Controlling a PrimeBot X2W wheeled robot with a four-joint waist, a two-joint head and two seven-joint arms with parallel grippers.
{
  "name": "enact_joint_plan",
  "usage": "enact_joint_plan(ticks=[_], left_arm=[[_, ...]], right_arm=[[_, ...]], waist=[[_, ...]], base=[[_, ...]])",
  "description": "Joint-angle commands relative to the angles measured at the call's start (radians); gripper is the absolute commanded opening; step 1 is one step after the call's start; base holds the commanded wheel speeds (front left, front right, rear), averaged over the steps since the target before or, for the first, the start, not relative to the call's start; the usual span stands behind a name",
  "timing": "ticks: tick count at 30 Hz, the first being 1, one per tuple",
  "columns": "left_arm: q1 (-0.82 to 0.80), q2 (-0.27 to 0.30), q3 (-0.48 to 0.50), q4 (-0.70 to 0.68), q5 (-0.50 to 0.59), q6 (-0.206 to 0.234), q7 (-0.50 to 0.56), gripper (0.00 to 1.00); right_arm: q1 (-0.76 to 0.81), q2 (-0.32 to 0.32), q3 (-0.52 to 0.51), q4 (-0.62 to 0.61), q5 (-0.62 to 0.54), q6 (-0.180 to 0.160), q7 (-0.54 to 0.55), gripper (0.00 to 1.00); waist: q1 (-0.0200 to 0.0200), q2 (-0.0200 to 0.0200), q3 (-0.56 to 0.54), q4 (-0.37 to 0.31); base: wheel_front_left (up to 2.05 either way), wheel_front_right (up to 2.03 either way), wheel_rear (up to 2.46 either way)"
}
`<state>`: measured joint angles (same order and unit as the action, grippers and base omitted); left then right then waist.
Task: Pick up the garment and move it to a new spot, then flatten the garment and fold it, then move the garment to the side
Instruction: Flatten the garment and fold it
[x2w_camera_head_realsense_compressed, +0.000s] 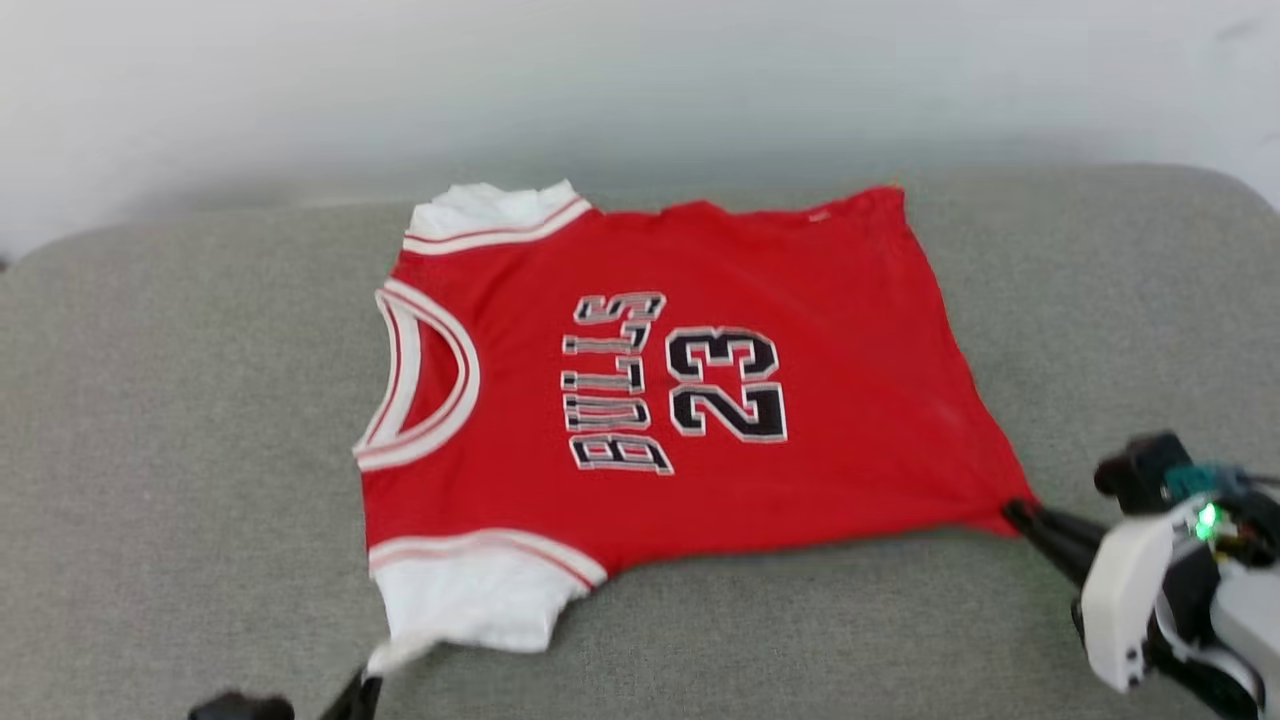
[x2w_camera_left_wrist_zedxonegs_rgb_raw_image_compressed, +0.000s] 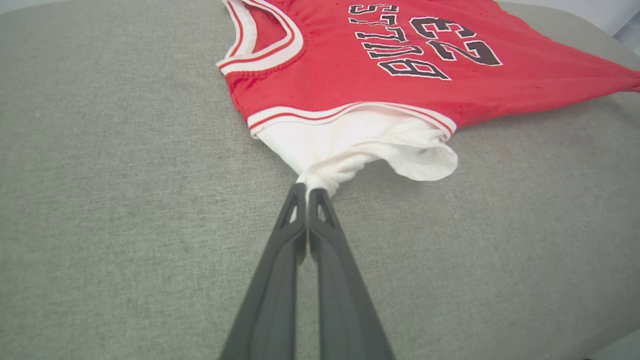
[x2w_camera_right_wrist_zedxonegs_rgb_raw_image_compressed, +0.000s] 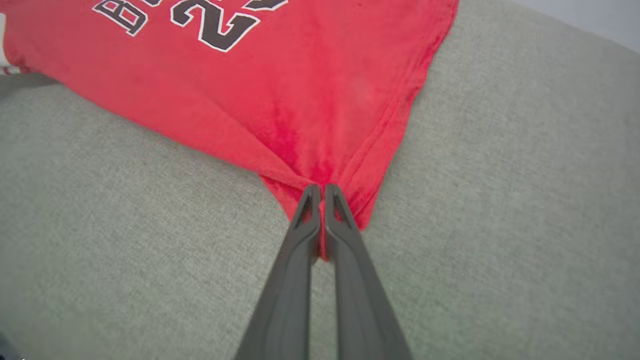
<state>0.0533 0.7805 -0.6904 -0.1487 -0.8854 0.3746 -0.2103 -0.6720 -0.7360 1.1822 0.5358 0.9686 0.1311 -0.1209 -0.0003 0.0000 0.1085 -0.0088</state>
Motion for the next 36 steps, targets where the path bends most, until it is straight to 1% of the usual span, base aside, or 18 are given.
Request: enact_joint_plan(ticks=[1,3,8,12,16,19,23,25,28,31,36], left_arm=[[0.060,0.003,-0.002,-0.025,-0.012,0.023,-0.009,0.00],[0.110,0.003,-0.008,-0.044,-0.025,0.042,-0.014,0.00],[0.216,-0.004,-0.022,-0.070,-0.062,0.073,-0.017,0.00],[0.265,0.003,-0.042,-0.092,-0.073,0.078,-0.008,0.00],[0.268,0.001,-0.046,-0.102,-0.073,0.079,-0.006,0.00],[0.229,0.008,-0.035,-0.099,-0.054,0.074,-0.009,0.00],[0.150,0.020,-0.031,-0.091,-0.014,0.051,0.006,0.00],[0.069,0.030,-0.023,-0.076,0.021,0.034,0.019,0.00],[-0.010,0.032,-0.014,-0.072,0.052,0.021,0.029,0.00],[-0.061,0.032,-0.006,-0.064,0.067,0.010,0.040,0.00],[-0.190,0.031,0.009,-0.023,0.093,-0.034,0.066,0.00]], right_arm=[[0.059,-0.018,-0.012,-0.016,0.013,-0.001,-0.006,0.00],[0.112,-0.039,-0.028,-0.035,0.020,-0.001,-0.010,0.00],[0.241,-0.087,-0.067,-0.099,0.024,-0.001,0.007,0.00],[0.337,-0.112,-0.113,-0.151,0.013,-0.001,0.024,0.00],[0.384,-0.126,-0.165,-0.185,-0.005,-0.001,0.041,0.00],[0.407,-0.114,-0.222,-0.212,-0.034,-0.001,0.061,0.00],[0.413,-0.095,-0.309,-0.246,-0.075,-0.001,0.088,0.00],[0.407,-0.081,-0.376,-0.275,-0.108,-0.001,0.115,0.00],[0.397,-0.067,-0.440,-0.304,-0.138,-0.001,0.145,0.00],[0.387,-0.056,-0.476,-0.326,-0.160,-0.001,0.166,0.00],[0.358,-0.031,-0.551,-0.365,-0.196,-0.001,0.216,0.00]], waist=[[0.0003,0.0000,-0.033,-0.003],[0.0003,0.0000,-0.049,0.000],[0.0003,0.0000,-0.078,0.002],[0.0003,0.0000,-0.086,0.009],[0.0003,0.0000,-0.083,0.013],[0.0003,0.0000,-0.076,0.014],[0.0003,0.0000,-0.066,0.017],[0.0003,0.0000,-0.051,0.013],[0.0003,0.0000,-0.029,0.006],[0.0003,0.0000,-0.010,0.000],[0.0003,0.0000,0.048,-0.015]], base=[[0.00,0.00,0.00],[0.00,0.00,0.00],[0.00,0.00,0.00],[0.00,0.00,0.00],[0.00,0.00,0.00],[0.00,0.00,0.00],[0.00,0.00,0.00],[0.00,0.00,0.00],[0.00,0.00,0.00],[0.00,0.00,0.00],[0.00,0.00,0.00]])
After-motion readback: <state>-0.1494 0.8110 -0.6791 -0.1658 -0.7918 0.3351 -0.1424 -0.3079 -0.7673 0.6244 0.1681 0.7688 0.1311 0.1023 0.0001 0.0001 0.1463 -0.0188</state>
